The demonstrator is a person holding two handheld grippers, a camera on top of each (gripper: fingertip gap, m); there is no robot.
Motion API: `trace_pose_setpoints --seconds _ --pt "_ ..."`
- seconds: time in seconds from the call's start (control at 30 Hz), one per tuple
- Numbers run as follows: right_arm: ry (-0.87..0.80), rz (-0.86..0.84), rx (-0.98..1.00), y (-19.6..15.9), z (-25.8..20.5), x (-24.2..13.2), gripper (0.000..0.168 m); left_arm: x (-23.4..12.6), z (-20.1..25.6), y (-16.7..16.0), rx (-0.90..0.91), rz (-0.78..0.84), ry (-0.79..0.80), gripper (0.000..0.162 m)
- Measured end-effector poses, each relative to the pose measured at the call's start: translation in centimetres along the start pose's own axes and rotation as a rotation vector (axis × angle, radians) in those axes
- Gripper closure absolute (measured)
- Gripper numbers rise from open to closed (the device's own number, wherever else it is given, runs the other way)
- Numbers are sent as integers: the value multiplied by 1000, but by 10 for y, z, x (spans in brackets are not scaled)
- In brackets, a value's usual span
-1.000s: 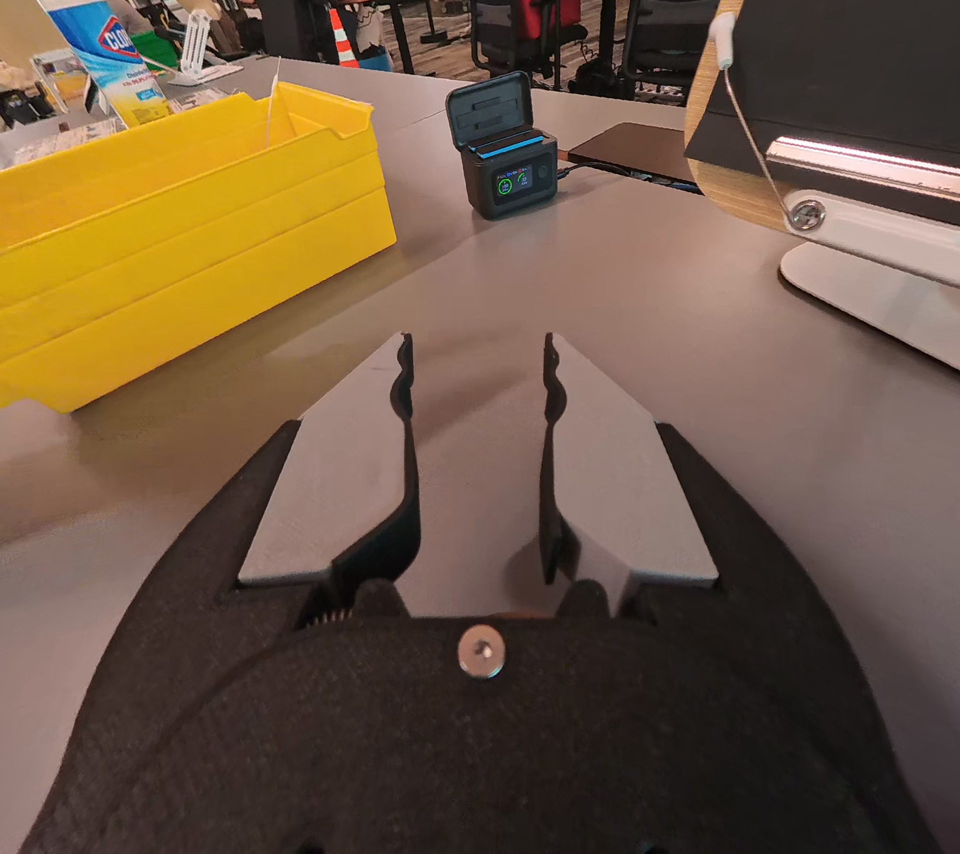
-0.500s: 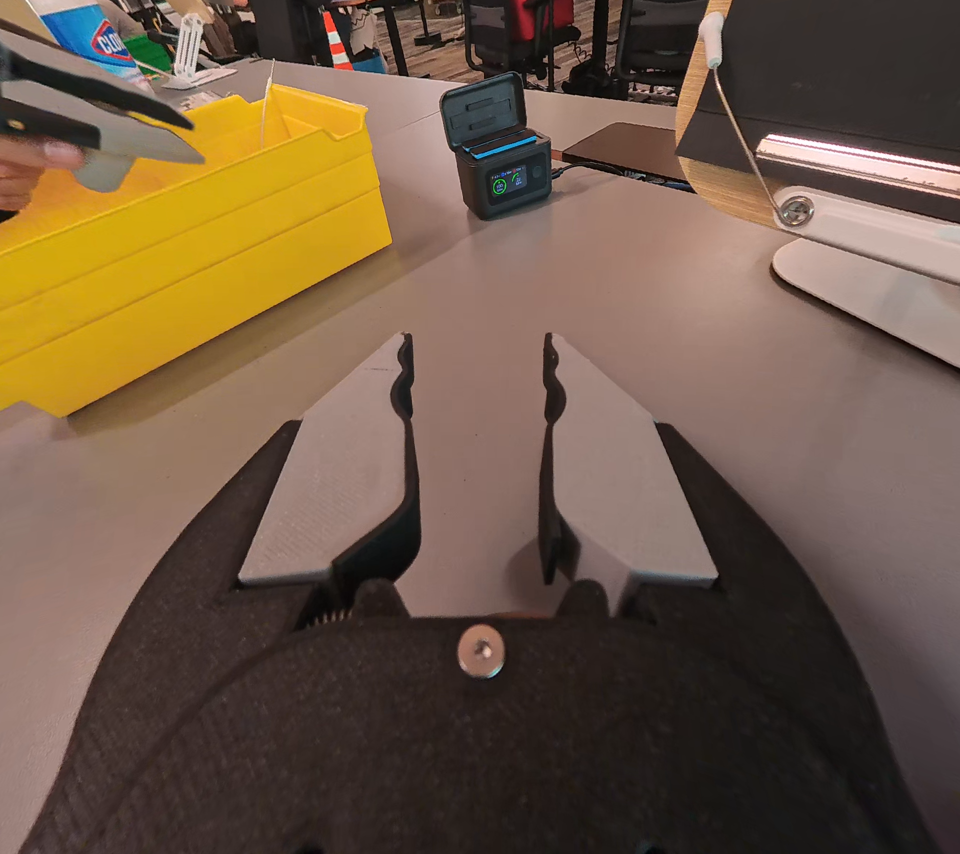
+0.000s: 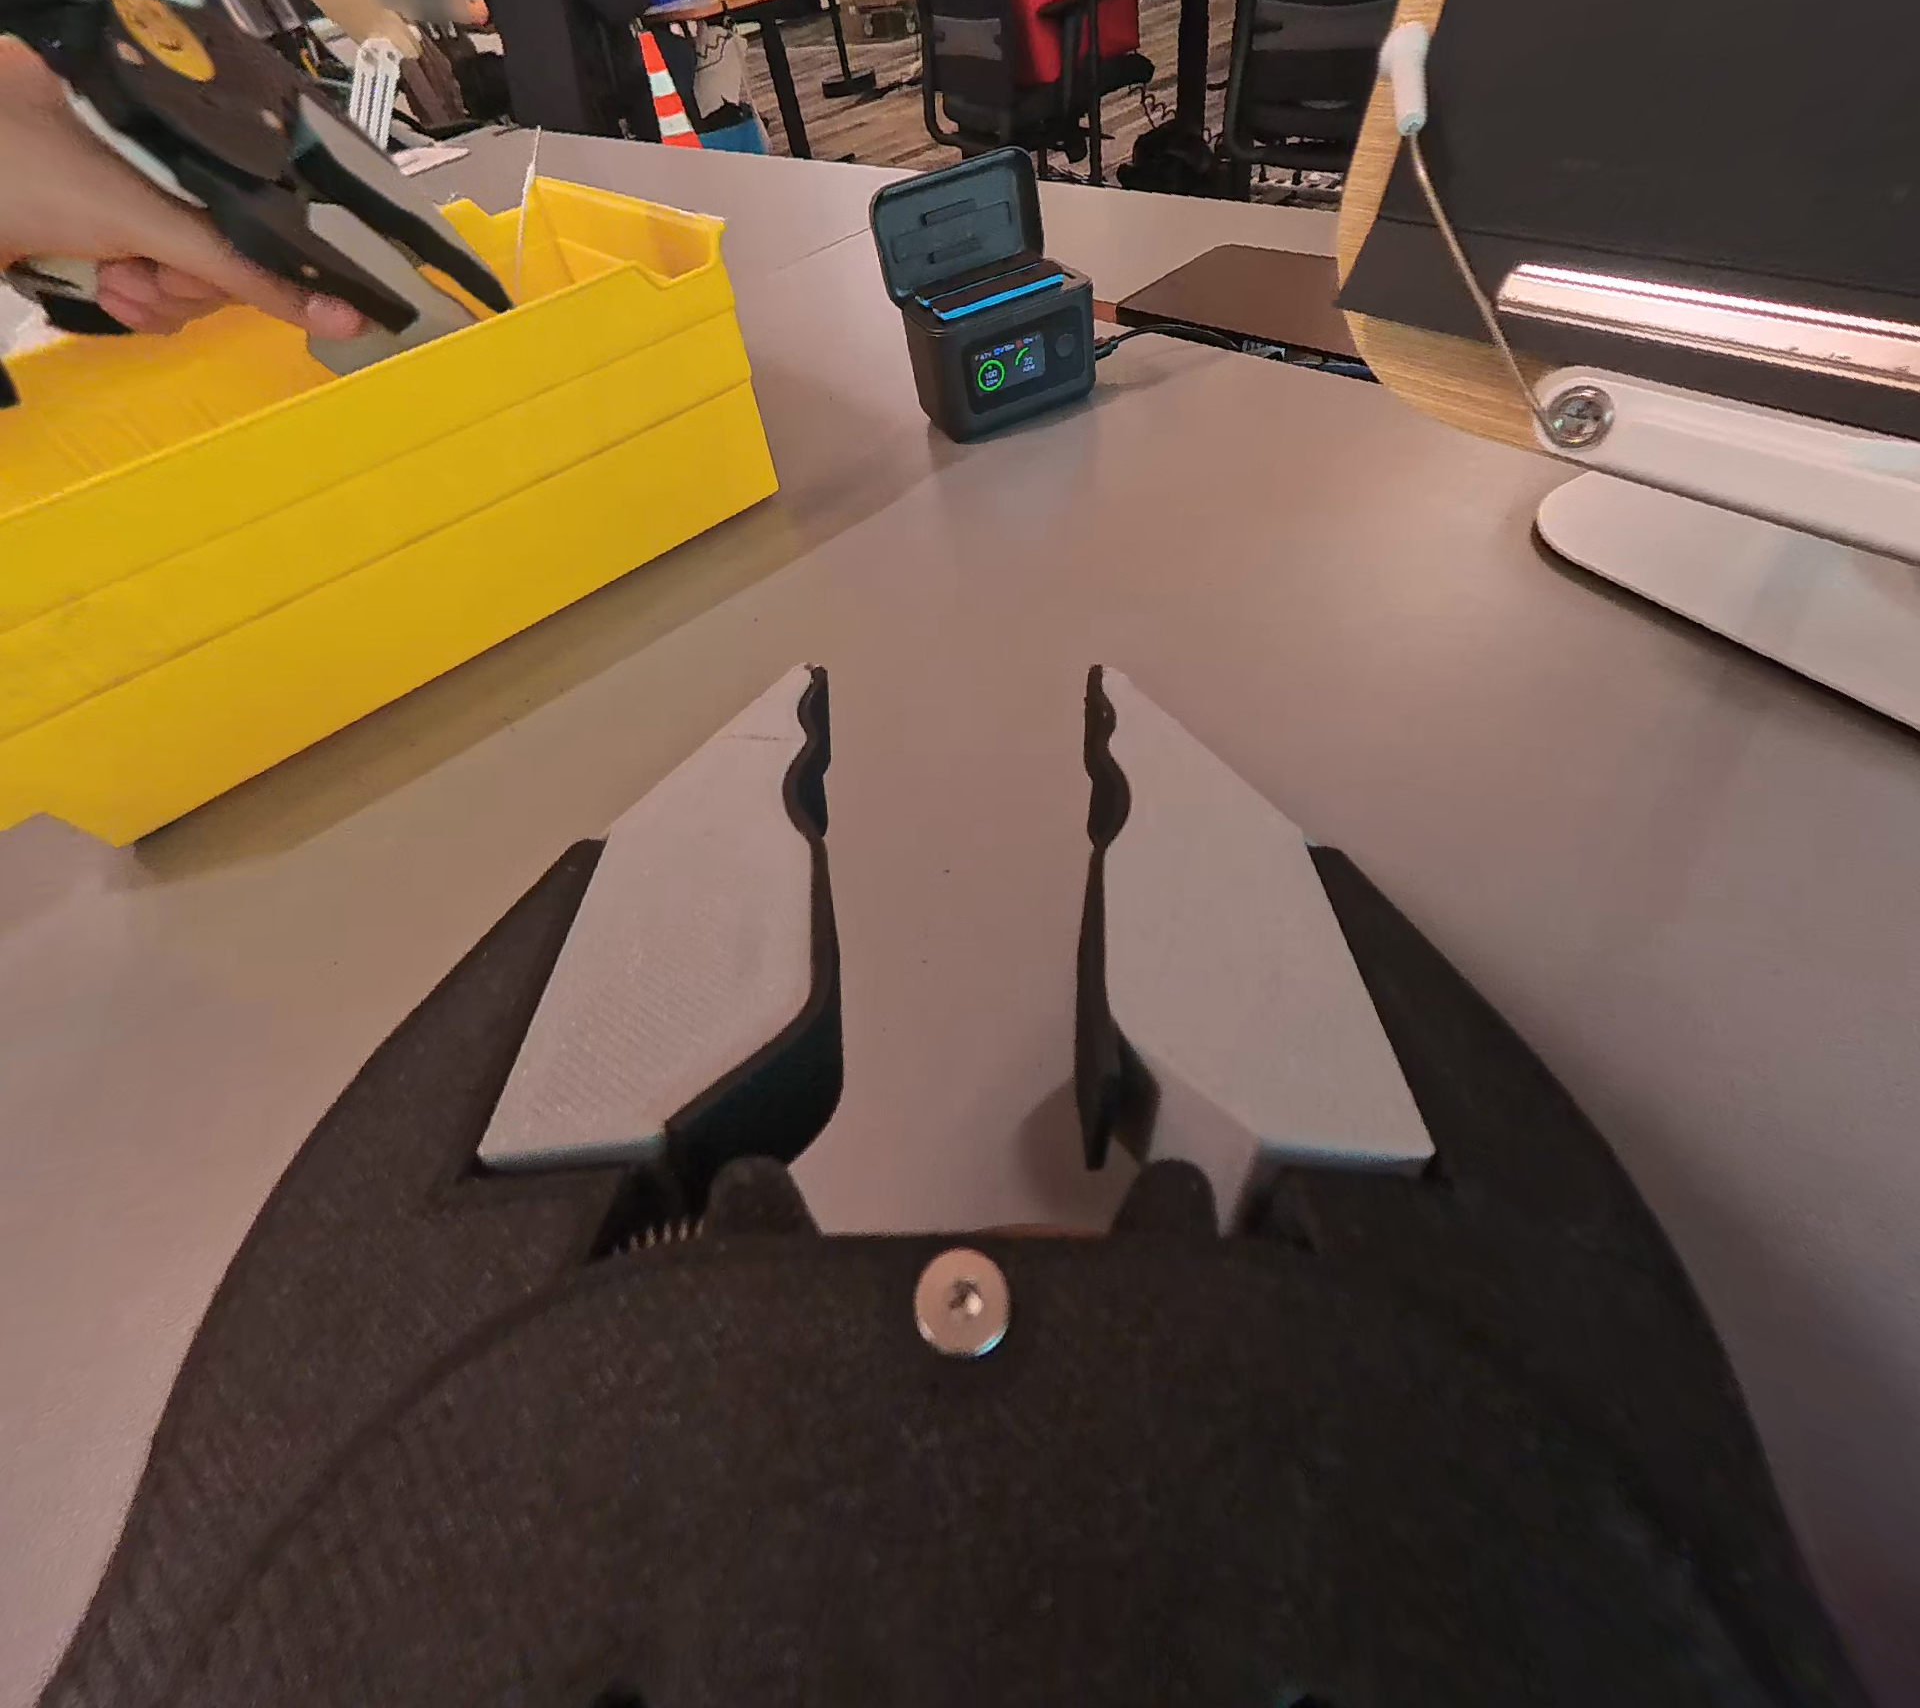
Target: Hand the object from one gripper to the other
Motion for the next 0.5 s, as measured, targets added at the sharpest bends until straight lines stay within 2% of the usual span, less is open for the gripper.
trace_pose_setpoints --seconds 0.03,0.17,0.3,0.5 --pt "1 -2 -4 0 0 0 122 2 -1 -1 -8 -25 -23 124" --pt "14 -14 -15 -2 -3 1 122 13 -6 -4 -48 -111 -78 110" --pt "23 -19 -23 -2 -5 2 123 25 -12 -1 -13 -147 -40 112" --pt "38 -24 -13 -2 -6 2 123 43 -6 -13 -72 -261 -141 114"
Point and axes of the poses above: each gripper's, where its closed fingertips meet, x out along the fingers, y out of its top, z = x × y across the jaws, the point moved 2 cm from there along -x, back along the fingers, and after that the axes turned 5 degrees about -y, right-handed, at the moved point
